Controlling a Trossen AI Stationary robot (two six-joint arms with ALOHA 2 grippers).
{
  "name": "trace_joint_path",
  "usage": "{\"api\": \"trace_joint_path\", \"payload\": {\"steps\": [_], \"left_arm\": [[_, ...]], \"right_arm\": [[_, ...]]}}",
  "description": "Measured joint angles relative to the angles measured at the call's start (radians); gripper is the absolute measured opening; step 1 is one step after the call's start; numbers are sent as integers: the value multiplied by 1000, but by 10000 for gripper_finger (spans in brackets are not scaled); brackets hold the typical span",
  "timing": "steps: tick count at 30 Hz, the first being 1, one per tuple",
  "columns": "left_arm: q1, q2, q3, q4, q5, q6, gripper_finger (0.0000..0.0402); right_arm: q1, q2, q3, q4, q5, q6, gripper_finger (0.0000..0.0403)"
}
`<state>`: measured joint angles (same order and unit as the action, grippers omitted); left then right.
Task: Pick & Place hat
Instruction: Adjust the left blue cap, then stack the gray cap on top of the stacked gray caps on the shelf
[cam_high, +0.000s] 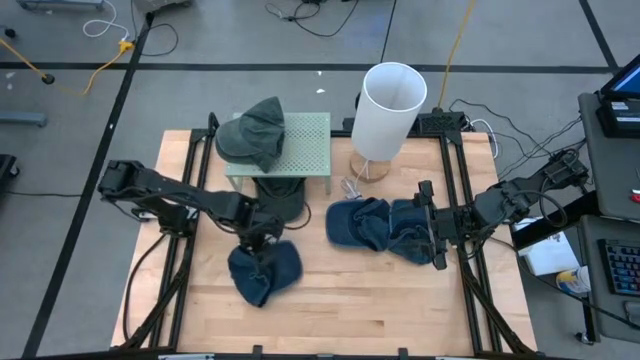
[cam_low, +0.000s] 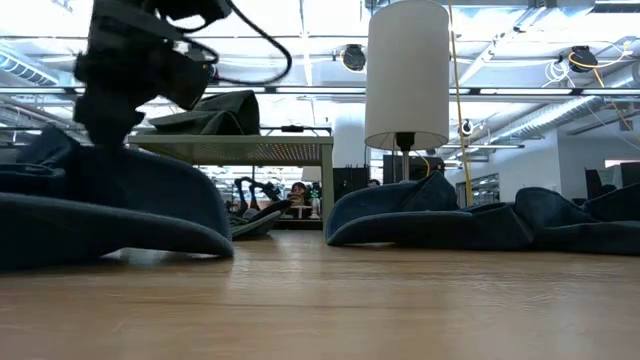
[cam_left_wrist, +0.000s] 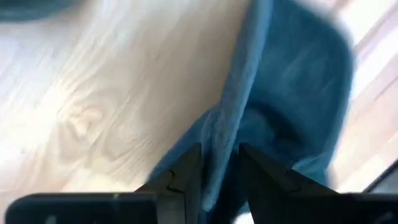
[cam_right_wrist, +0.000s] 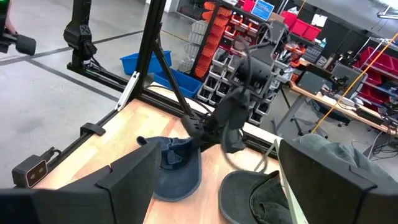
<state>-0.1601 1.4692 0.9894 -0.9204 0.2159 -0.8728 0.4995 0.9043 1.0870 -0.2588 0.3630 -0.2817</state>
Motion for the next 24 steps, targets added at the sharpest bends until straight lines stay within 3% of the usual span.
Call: {"api": "trace_joint_path", "payload": {"steps": [5, 14, 24], "left_arm": [[-28, -74, 0, 18, -210, -254, 146], [-104, -114, -8, 8, -532, -692, 257], [-183, -98, -154, 5, -823, -1144, 325]], "right_arm": [[0, 0, 0, 0, 1, 28, 318], [0, 0, 0, -1, 1, 28, 318], [0, 0, 0, 0, 1, -4, 318]]}}
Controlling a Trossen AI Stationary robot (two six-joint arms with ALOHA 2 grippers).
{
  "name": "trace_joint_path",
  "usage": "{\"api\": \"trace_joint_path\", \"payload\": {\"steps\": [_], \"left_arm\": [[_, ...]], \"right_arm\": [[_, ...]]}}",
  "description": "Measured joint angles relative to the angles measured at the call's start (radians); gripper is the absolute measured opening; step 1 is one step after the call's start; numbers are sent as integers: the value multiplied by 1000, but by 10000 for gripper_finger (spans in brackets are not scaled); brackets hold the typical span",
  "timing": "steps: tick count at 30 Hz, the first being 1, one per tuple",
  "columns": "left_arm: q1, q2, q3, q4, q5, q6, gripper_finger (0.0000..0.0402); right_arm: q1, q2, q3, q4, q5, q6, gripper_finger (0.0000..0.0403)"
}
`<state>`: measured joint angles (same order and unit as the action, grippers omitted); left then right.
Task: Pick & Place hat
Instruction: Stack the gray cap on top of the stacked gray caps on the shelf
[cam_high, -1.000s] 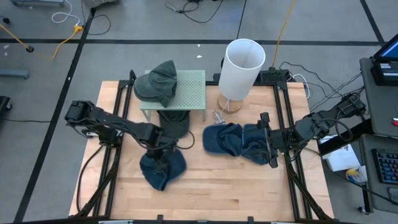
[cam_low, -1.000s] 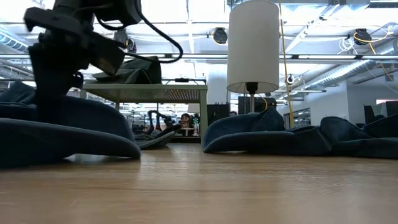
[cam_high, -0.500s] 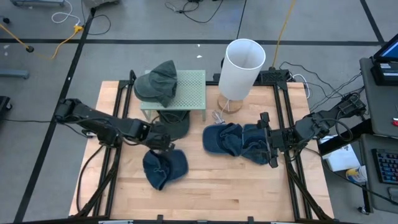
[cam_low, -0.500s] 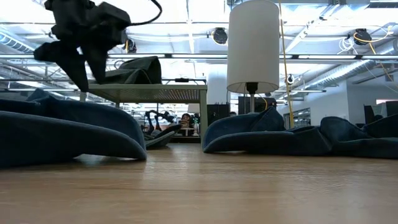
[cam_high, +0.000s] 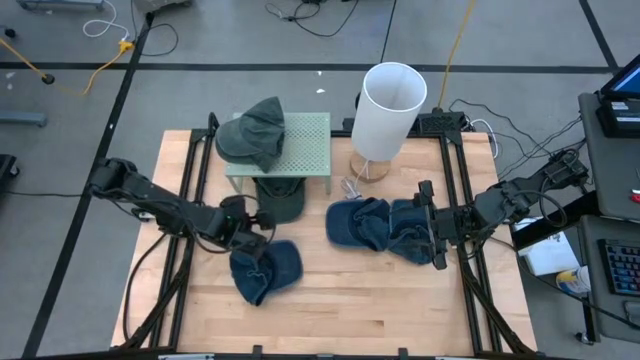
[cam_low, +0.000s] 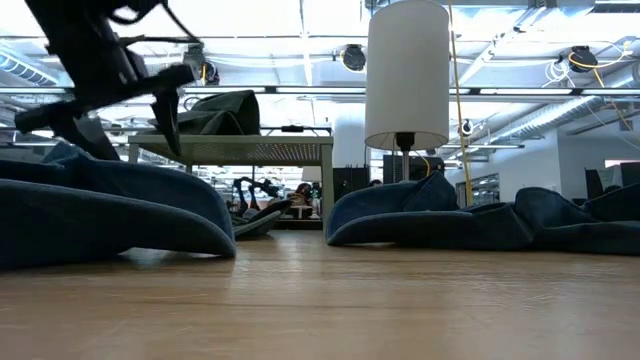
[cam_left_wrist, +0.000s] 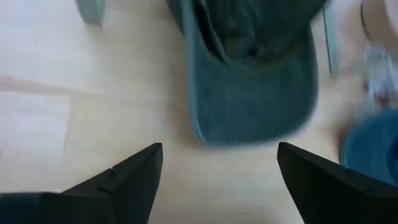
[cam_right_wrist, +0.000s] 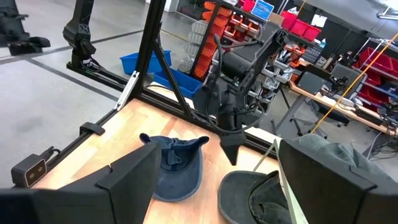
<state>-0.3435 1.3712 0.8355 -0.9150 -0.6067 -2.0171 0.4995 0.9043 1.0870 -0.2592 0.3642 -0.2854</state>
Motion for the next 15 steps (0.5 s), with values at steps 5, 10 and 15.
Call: {"api": "trace_joint_path", "payload": {"steps": [5, 10, 15], "left_arm": [[27, 21, -71, 36, -26, -49, 324], [63, 35, -133, 184, -85, 24, 310], [123, 54, -153, 237, -64, 137, 302]], "right_arm": [[0, 0, 0, 0, 0, -32, 318], [0, 0, 0, 3, 0, -67, 318], [-6, 0, 0, 3, -1, -76, 318]]}}
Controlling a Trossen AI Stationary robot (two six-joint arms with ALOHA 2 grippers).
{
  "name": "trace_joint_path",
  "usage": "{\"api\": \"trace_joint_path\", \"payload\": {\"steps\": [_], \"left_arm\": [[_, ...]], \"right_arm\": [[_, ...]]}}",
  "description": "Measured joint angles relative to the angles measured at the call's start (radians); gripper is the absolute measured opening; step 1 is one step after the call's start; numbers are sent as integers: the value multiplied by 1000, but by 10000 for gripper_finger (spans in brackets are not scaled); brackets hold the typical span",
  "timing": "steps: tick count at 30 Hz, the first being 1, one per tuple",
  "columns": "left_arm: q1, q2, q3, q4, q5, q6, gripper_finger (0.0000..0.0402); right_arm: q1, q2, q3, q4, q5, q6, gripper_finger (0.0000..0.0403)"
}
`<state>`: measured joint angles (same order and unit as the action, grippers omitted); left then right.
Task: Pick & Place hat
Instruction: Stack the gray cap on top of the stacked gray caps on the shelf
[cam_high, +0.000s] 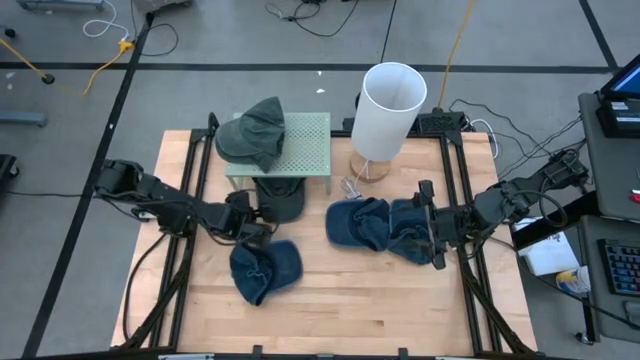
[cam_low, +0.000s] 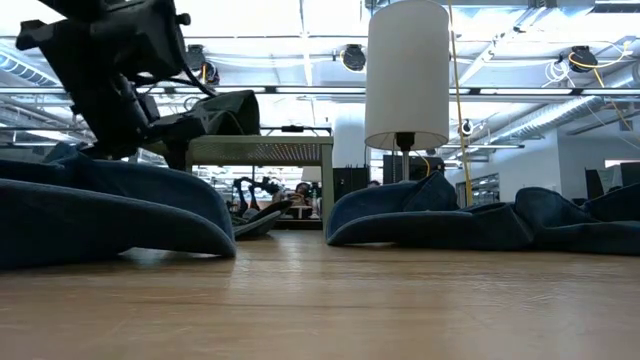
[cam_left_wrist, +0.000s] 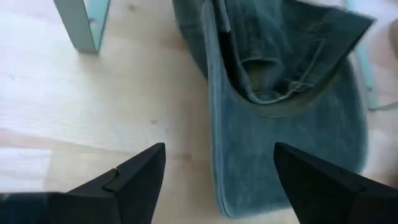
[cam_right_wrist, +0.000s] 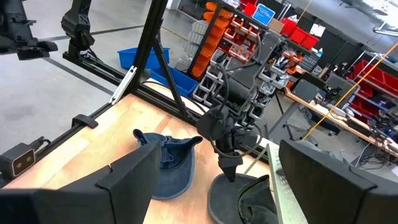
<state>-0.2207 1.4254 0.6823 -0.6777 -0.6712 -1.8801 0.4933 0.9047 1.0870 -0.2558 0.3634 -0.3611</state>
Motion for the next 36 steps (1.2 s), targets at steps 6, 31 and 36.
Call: {"api": "trace_joint_path", "payload": {"steps": [6, 31, 36], "left_arm": [[65, -3, -25, 81, 16, 96, 290], [114, -46, -93, 472, 301, 181, 10], [91, -105, -93, 563, 404, 193, 12]], "right_arm": [[-3, 0, 0, 19, 0, -9, 318], [-3, 0, 0, 162, 0, 37, 318], [-3, 0, 0, 171, 0, 38, 318]]}}
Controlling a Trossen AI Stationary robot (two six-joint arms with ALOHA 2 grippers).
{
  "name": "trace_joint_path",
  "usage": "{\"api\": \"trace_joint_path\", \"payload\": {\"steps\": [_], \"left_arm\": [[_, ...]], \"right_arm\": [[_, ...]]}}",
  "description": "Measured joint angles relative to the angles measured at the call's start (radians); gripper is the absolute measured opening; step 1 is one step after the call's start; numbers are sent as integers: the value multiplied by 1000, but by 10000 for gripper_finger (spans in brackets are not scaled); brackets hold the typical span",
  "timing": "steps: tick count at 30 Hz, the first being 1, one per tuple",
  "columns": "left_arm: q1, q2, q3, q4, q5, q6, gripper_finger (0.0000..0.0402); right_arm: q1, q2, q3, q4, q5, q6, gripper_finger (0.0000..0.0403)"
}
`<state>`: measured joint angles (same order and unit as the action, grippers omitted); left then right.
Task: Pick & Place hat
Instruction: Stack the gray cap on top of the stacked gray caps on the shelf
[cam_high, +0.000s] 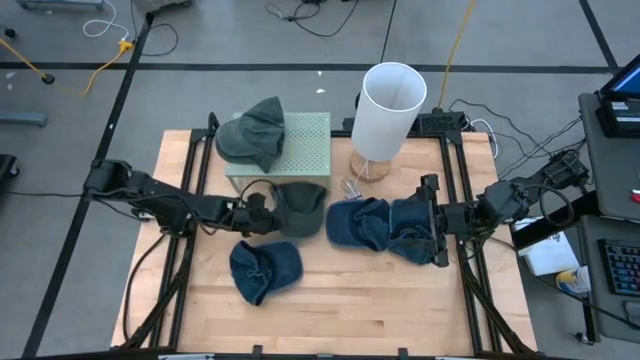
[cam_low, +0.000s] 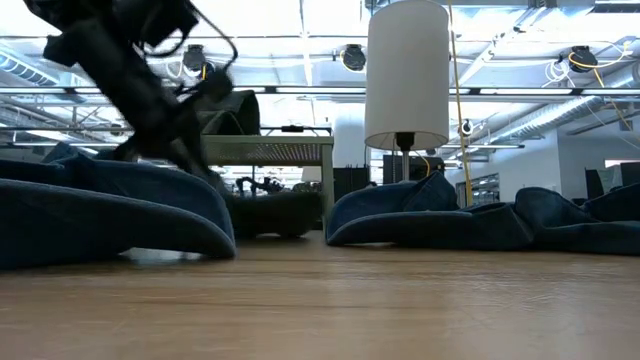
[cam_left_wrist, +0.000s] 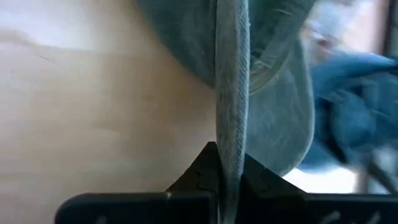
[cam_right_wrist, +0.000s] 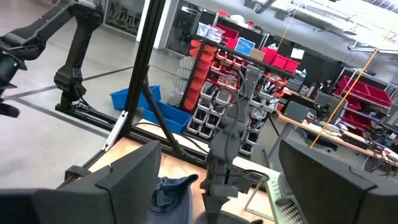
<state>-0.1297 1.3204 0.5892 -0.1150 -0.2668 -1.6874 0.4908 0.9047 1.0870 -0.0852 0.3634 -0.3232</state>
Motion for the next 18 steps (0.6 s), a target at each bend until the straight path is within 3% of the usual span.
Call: {"api": "trace_joint_path", "payload": {"steps": [5, 9, 14, 18], "left_arm": [[-45, -80, 2, 155, 83, 59, 8], [-107, -132, 17, 170, 162, 62, 12], [-196, -186, 87, 122, 243, 109, 8], [-251, -217, 208, -82, 251, 215, 7]], "right_arm": [[0, 3, 0, 7, 0, 103, 318], [0, 13, 0, 9, 0, 320, 318], [0, 54, 0, 68, 3, 668, 318], [0, 95, 0, 172, 3, 906, 318]]}}
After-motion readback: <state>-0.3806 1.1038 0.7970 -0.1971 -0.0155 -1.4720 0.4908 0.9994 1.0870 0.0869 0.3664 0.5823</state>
